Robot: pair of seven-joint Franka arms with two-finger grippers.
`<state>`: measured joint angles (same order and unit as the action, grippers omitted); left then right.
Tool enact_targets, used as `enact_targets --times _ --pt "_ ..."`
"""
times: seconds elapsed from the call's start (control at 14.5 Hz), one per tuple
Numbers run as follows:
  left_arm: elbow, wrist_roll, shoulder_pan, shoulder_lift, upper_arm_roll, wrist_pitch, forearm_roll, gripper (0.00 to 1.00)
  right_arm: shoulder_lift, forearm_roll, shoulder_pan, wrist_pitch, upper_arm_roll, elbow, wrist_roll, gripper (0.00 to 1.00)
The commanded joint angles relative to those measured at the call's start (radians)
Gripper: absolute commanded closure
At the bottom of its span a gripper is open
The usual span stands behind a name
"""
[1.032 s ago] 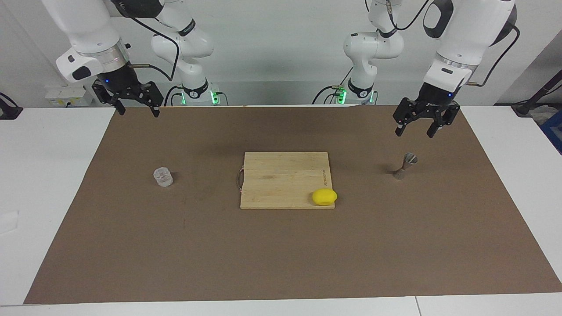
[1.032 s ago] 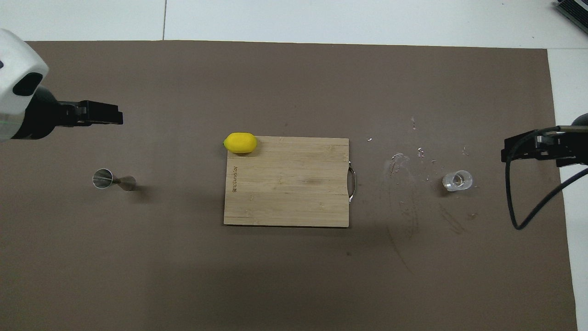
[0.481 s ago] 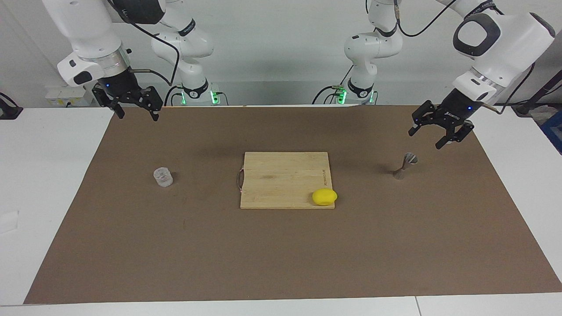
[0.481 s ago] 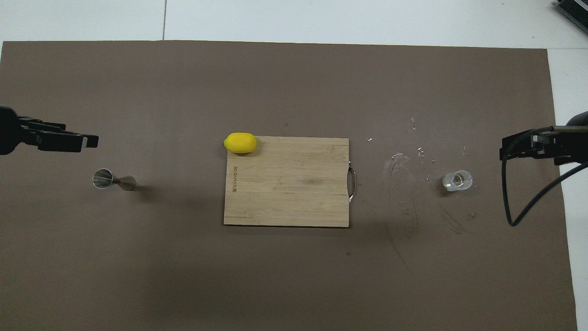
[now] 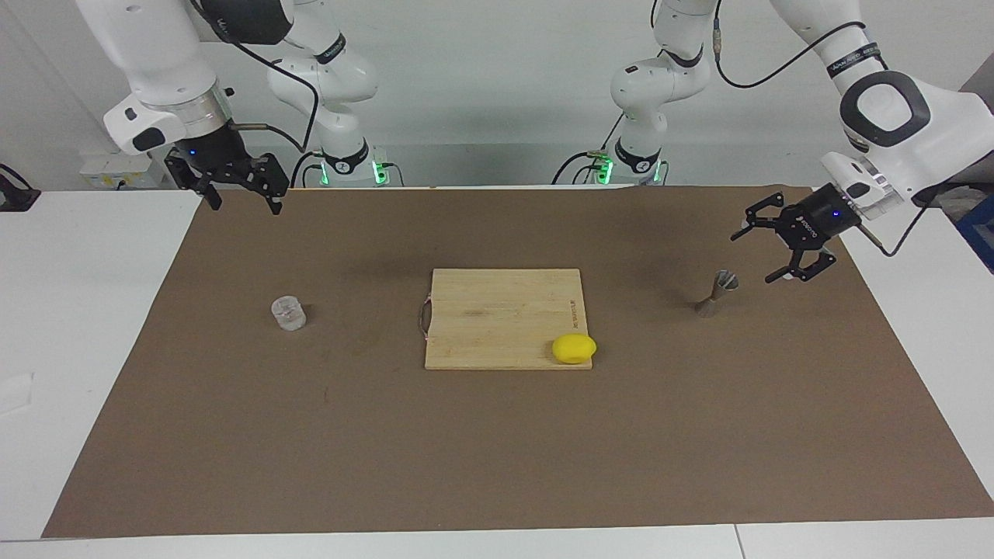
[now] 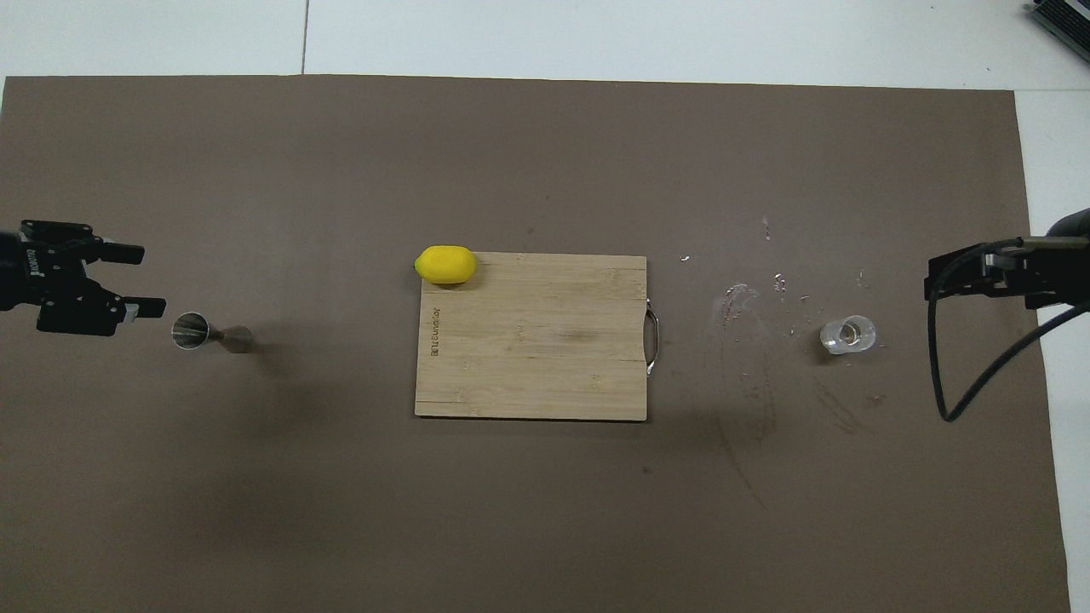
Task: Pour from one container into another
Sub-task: 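Lower the left gripper around the small metal cup and close it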
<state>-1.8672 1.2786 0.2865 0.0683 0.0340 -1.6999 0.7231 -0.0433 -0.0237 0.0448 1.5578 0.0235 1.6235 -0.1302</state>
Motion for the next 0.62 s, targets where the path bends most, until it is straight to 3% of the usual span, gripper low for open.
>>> enact_targets --times 0.0,0.28,0.55 --pt "0.011 0.108 0.078 0.086 0.009 0.139 0.128 0.00 -0.027 0.005 -0.009 -0.002 -0.008 0.029 -0.011 0.00" --pt "0.022 0.278 0.152 0.212 0.009 0.230 0.205 0.00 -0.027 0.007 -0.011 -0.012 -0.007 0.027 -0.008 0.00" --pt "0.014 0.366 0.178 0.242 0.009 0.232 0.245 0.00 -0.030 0.007 -0.013 -0.024 -0.002 0.027 0.001 0.00"
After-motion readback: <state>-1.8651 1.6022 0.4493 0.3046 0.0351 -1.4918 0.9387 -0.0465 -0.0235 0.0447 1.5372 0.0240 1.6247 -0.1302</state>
